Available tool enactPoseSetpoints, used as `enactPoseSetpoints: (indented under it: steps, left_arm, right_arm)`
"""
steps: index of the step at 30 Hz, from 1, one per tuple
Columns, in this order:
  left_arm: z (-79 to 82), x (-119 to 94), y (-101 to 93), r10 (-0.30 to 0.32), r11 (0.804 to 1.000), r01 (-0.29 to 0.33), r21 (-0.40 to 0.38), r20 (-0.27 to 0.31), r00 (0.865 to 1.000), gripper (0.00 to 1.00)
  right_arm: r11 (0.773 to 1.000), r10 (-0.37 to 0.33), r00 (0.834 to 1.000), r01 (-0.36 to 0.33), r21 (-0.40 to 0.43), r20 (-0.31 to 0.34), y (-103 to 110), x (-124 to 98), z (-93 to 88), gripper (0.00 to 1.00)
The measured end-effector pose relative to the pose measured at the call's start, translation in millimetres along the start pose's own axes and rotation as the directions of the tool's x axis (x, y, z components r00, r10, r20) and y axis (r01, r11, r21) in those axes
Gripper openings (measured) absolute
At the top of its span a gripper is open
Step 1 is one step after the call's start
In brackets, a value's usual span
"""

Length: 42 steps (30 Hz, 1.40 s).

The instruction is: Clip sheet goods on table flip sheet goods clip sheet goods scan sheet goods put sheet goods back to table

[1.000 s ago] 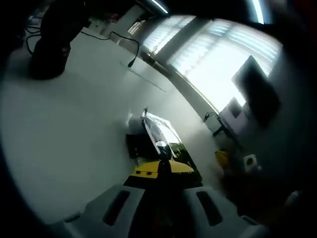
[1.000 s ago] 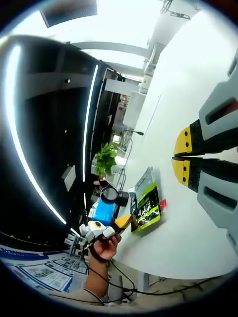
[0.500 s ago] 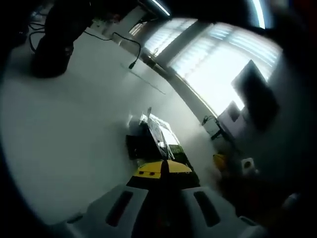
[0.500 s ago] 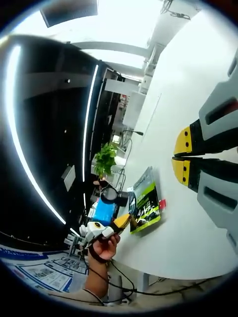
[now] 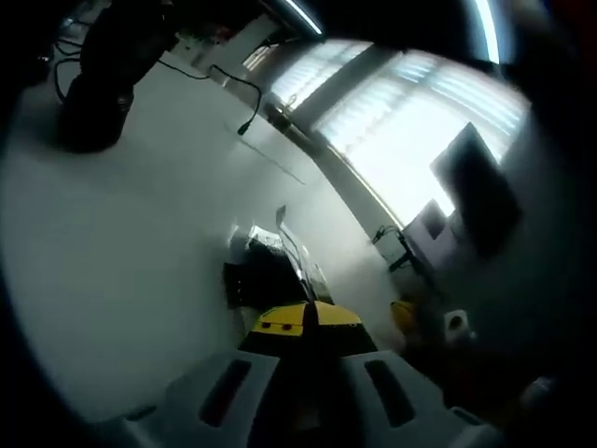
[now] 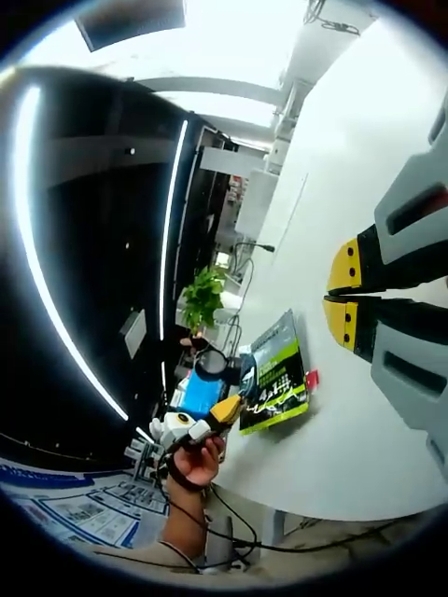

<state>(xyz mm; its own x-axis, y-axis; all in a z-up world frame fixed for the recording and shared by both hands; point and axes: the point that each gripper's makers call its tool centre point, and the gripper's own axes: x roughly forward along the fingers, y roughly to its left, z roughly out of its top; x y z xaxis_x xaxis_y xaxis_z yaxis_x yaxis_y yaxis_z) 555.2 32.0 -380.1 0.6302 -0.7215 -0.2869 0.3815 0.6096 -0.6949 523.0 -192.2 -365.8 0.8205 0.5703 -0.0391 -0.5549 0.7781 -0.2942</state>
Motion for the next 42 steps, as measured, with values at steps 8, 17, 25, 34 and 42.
enactPoseSetpoints:
  steps: [8,17,25,34,42]
  left_arm:
    - [4.1,2,-5.1,-0.002,1.000,0.002,0.001,0.012,1.000,0.00]
    - [4.3,1,-1.4,0.004,1.000,-0.004,-0.008,0.018,1.000,0.00]
    - [3.7,0,-1.1,0.005,1.000,-0.005,-0.009,0.025,1.000,0.00]
    - [5.1,-1,-1.8,-0.001,1.000,0.001,-0.012,0.033,0.999,0.00]
    - [6.2,-2,-3.1,-0.001,1.000,0.001,-0.009,0.039,0.999,0.00]
  right_arm:
    - [0.999,0.012,1.000,-0.011,-0.039,0.026,27,3,28.6,0.04]
    - [0.992,0.111,0.994,-0.110,-0.066,0.017,91,22,47.8,0.13]
    - [0.984,0.132,0.991,-0.132,-0.121,-0.006,117,34,46.5,0.14]
    - [0.966,0.131,0.991,-0.134,-0.223,-0.028,145,43,49.3,0.14]
    - [0.943,0.129,0.991,-0.137,-0.303,-0.046,158,54,49.9,0.14]
